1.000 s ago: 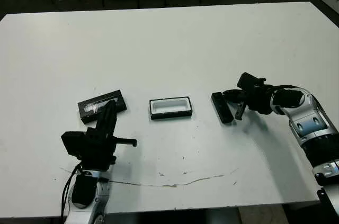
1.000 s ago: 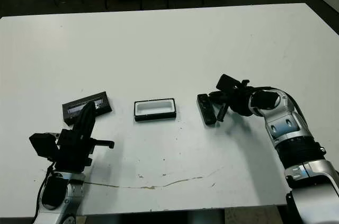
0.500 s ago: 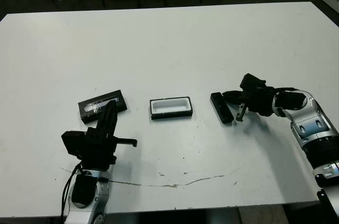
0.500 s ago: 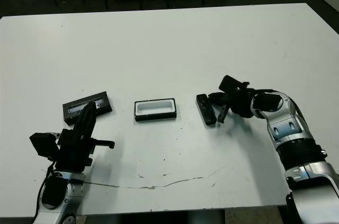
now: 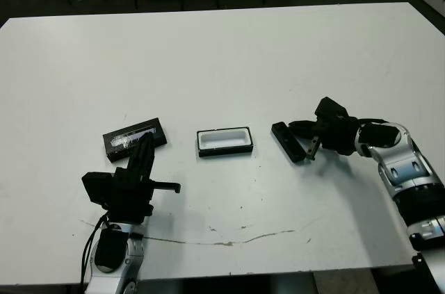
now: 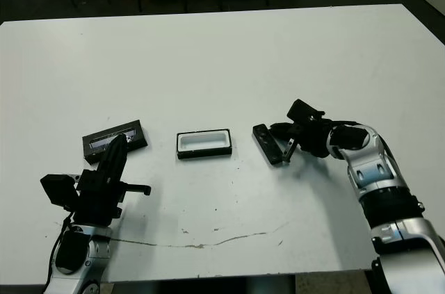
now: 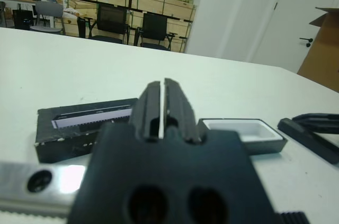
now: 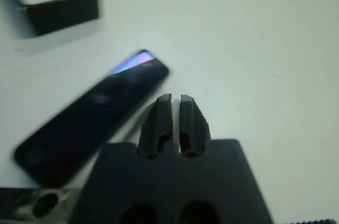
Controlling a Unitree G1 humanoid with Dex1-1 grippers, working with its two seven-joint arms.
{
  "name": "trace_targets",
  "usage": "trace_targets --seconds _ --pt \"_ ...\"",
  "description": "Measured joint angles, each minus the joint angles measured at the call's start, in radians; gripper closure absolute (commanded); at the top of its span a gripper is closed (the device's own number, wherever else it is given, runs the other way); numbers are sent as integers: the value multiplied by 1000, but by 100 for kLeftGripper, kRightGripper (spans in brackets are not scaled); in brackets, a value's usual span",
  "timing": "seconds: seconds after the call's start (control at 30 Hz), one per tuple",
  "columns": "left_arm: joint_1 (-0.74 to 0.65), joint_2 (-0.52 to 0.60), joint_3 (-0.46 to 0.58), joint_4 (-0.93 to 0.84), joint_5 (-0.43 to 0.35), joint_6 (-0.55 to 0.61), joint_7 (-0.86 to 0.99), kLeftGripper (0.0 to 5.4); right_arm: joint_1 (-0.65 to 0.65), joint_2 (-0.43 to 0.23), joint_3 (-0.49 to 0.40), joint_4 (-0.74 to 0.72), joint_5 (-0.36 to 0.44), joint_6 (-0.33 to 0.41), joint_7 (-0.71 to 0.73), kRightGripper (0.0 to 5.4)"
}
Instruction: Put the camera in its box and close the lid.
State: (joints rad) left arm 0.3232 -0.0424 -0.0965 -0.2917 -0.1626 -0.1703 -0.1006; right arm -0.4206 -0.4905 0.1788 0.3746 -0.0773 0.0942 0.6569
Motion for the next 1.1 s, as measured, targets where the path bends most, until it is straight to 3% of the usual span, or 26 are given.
trace_targets --seconds 0.2,0.33,0.57,0.7,0.9,1.1 --pt "2 0 0 0 1 0 0 539 107 29 -110 -171 -2 107 -190 540" --pt "2 0 0 0 0 -1 0 539 173 36 -194 -318 37 110 -253 540" --pt "2 1 5 1 -9 -2 -7 539 355 116 -269 -702 187 281 -291 540" --pt "1 1 8 1 -7 -2 -7 540 439 145 -265 -839 248 356 -295 495" --pt "0 2 12 1 -7 -1 -12 540 484 143 -217 -930 262 479 -306 393" --pt "1 2 12 -2 0 0 -14 540 510 147 -176 -945 239 491 -339 286"
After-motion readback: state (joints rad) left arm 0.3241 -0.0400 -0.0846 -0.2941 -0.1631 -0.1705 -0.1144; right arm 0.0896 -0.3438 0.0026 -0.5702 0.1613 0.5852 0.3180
